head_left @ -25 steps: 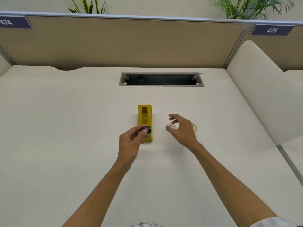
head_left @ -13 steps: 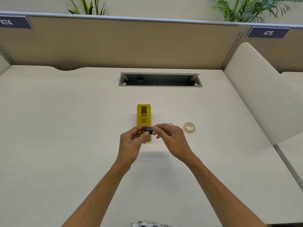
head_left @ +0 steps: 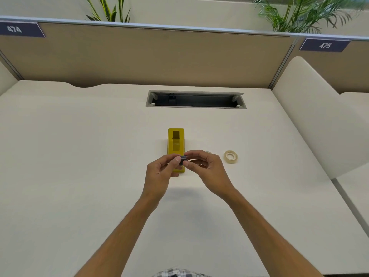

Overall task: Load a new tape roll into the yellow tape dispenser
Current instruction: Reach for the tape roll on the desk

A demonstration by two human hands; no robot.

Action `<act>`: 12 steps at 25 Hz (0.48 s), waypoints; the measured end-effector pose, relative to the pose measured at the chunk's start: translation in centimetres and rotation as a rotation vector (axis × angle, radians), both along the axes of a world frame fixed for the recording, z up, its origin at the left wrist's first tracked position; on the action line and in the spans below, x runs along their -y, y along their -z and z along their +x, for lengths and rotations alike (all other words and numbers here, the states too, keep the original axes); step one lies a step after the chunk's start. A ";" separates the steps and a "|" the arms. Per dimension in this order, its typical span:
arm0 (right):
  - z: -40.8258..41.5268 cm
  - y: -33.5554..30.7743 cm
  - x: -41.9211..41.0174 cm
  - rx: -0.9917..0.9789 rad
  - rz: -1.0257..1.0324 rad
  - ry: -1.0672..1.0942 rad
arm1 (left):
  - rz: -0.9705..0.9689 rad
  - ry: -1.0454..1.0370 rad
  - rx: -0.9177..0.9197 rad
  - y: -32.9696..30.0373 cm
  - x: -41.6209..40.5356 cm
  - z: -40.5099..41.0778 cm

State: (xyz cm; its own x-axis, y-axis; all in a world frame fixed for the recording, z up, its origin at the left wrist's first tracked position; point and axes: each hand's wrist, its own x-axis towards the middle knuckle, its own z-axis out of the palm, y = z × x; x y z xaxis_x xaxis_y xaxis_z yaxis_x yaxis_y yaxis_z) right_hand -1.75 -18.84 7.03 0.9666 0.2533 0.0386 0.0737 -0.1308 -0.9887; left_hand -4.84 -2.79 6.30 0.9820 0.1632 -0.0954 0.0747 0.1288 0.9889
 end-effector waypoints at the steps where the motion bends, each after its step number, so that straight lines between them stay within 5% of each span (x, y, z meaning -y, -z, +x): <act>1: -0.1 0.0 0.0 0.002 0.004 -0.006 | 0.002 0.006 -0.002 0.0 0.0 0.0; 12: 0.4 0.6 0.9 -0.014 -0.031 0.015 | -0.019 0.013 -0.006 0.1 0.0 0.0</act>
